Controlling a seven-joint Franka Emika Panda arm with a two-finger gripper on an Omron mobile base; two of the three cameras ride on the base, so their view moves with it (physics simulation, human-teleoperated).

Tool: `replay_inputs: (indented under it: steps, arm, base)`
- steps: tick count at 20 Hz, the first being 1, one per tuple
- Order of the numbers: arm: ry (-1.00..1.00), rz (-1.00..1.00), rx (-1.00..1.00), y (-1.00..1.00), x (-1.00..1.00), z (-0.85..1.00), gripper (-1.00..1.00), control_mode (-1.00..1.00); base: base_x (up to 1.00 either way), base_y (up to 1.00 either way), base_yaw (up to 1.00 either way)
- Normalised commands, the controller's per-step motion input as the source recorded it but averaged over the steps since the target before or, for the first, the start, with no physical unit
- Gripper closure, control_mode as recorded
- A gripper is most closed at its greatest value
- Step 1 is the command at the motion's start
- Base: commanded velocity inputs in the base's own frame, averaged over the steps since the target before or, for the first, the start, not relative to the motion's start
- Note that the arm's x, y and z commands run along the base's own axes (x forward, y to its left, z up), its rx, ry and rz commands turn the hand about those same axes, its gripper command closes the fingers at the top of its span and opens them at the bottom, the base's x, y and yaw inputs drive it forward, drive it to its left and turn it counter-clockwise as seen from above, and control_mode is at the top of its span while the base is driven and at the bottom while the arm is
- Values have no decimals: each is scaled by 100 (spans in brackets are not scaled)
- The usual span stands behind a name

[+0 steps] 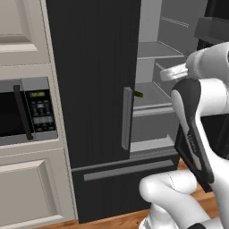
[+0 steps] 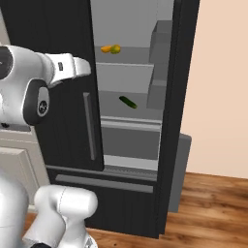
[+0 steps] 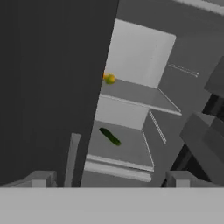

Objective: Place the orange in the correct fridge rack based on whether it is a fruit or vegetable. Finally, close the fridge door.

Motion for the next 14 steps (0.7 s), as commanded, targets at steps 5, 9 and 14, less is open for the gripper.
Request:
replay_inputs:
  steps: [5,9,14]
  arm:
    - [4,-1,48,-86,-53,-42,-100,-100]
    - [0,0,39,-89,-53,-63,-100,-100]
    - [0,-6,28,-87,-44,-60,-100,-100]
  base:
    - [0,0,0]
    - [0,0,0]
    - [0,0,0]
